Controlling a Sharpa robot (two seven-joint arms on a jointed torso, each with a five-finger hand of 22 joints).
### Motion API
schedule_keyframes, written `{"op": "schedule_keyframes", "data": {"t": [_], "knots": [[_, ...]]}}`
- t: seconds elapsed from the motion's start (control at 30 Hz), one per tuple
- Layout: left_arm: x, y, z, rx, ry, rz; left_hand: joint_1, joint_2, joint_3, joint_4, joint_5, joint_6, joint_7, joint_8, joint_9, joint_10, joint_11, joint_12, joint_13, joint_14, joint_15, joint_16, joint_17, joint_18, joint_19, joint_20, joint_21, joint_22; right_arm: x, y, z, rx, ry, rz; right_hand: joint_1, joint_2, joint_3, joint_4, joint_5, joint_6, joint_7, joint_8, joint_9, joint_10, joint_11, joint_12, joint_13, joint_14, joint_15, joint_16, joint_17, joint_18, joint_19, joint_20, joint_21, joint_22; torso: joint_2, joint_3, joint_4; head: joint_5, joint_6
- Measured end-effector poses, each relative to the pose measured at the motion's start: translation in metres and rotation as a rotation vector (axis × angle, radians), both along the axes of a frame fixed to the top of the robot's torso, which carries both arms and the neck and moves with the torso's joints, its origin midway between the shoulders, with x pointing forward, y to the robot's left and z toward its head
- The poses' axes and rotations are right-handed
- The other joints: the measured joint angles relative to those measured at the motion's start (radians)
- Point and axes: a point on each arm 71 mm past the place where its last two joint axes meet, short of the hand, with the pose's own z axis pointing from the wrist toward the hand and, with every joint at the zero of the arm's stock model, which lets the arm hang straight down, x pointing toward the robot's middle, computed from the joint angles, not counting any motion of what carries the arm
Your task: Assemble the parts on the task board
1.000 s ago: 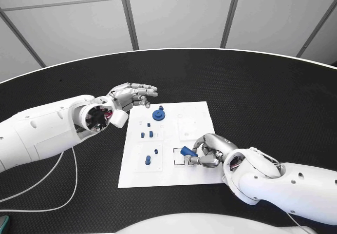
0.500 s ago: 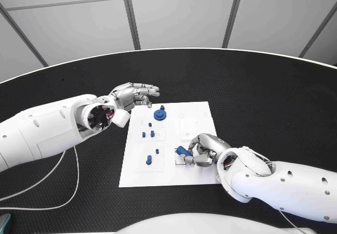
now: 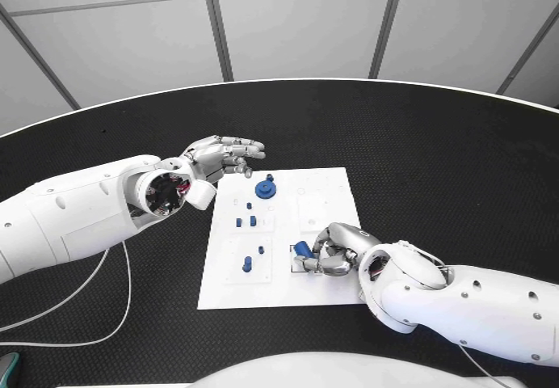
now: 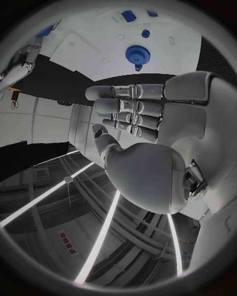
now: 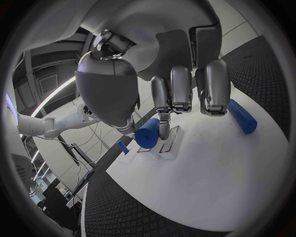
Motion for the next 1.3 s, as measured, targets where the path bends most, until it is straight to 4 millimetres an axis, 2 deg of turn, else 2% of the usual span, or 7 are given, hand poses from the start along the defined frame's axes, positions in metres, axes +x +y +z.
{"op": "schedule_keyframes", "data": {"t": [0.17,0.47,0.83,0.97,1.1,1.17,1.3], "knots": [[0.0,0.001,0.0,0.001,0.0,0.002,0.0,0.0,0.0,0.0,0.0,0.0,0.0,0.0,0.0,0.0,0.0,0.0,0.0,0.0,0.0,0.0,0.0,0.0,0.0,0.0,0.0,0.0,-0.001,0.002,0.001,0.004,-0.001,0.009,-0.04,0.006,-0.047,0.001,-0.142,-0.002,-0.009,0.013,0.008,0.0,0.0,-0.009,0.0,-0.002,-0.002,0.0,0.0,0.0,0.0,0.0,0.0,0.0,0.0,0.0001,0.0001,0.002,0.001],[0.0,0.001,0.0,0.002,0.001,0.003,0.0,0.0,0.0,0.0,0.0,0.0,0.0,0.0,0.0,0.0,0.0,0.0,0.0,0.0,0.0,0.0,0.0,0.0,0.0,0.0,0.0,0.0,-0.001,0.001,0.002,0.019,-0.013,0.001,-0.063,0.009,-0.108,0.001,-0.197,-0.008,-0.004,0.021,0.012,0.0,0.0,-0.017,0.0,-0.002,-0.002,0.0,0.0,0.0,0.0,0.0,0.0,0.0,0.0,0.0005,-0.0009,0.005,-0.001],[-0.001,0.002,0.0,0.003,0.002,0.004,0.0,0.0,0.0,0.0,0.0,0.0,0.0,0.0,0.0,0.0,0.0,0.0,0.0,0.0,0.0,0.0,0.0,0.0,0.0,0.0,0.0,0.0,-0.006,0.002,0.007,0.04,-0.023,0.009,-0.076,0.022,-0.124,0.002,-0.198,-0.008,-0.003,0.021,0.014,0.0,0.0,-0.017,0.0,-0.002,-0.002,0.0,0.0,0.0,0.0,0.0,0.0,0.0,0.002,0.0009,0.0001,0.005,-0.006],[-0.001,0.002,0.0,0.003,0.002,0.004,0.0,0.0,0.0,0.0,0.0,0.0,0.0,0.0,0.0,0.0,0.0,0.0,0.0,0.0,0.0,0.0,0.0,0.0,0.0,0.0,0.0,0.0,-0.011,0.002,0.012,0.039,-0.043,0.03,-0.068,0.038,-0.132,-0.001,-0.194,-0.008,-0.003,0.025,0.015,0.0,0.0,-0.017,0.0,-0.002,-0.002,0.0,0.0,0.0,0.0,0.0,0.0,0.0,0.002,0.0008,0.0008,0.004,-0.007],[-0.001,0.003,0.0,0.003,0.002,0.006,0.0,0.0,0.0,0.0,0.0,0.0,0.0,0.0,0.0,0.0,0.0,0.0,0.0,0.0,0.0,0.0,0.0,0.0,0.0,0.0,0.0,0.0,-0.015,0.001,0.015,0.036,-0.049,0.048,0.074,0.056,-0.112,-0.02,-0.11,-0.021,-0.009,0.029,0.015,0.0,0.0,-0.017,0.0,-0.002,-0.002,0.0,0.0,0.0,0.0,0.0,0.005,0.0,0.002,0.0009,0.0,0.003,-0.009],[-0.001,0.003,0.0,0.003,0.001,0.006,0.0,0.0,0.0,0.0,0.0,0.0,0.0,0.0,0.0,0.0,0.0,0.0,0.0,0.0,0.0,0.0,0.0,0.0,0.0,0.0,0.0,0.0,-0.016,0.001,0.015,0.033,-0.049,0.053,0.14,0.055,-0.085,-0.024,-0.12,-0.022,-0.01,0.029,0.01,0.0,0.0,-0.017,0.0,-0.002,-0.001,0.006,0.0,0.0,0.0,0.0,0.005,0.0,0.002,0.0011,-0.0007,0.003,-0.009],[-0.001,0.002,0.0,0.002,0.001,0.003,0.0,0.0,0.0,0.0,0.0,0.0,0.0,0.0,0.0,0.0,0.0,0.0,0.001,0.0,0.0,0.0,-0.001,0.0,0.0,0.0,-0.004,-0.002,-0.015,0.001,0.015,0.025,-0.047,0.051,0.17,0.052,-0.073,-0.016,-0.124,-0.022,-0.01,0.029,0.005,0.0,0.0,-0.017,0.0,-0.002,-0.001,0.006,0.0,0.0,0.0,0.0,0.005,0.0,0.002,0.0012,-0.0011,0.003,-0.01]]}}
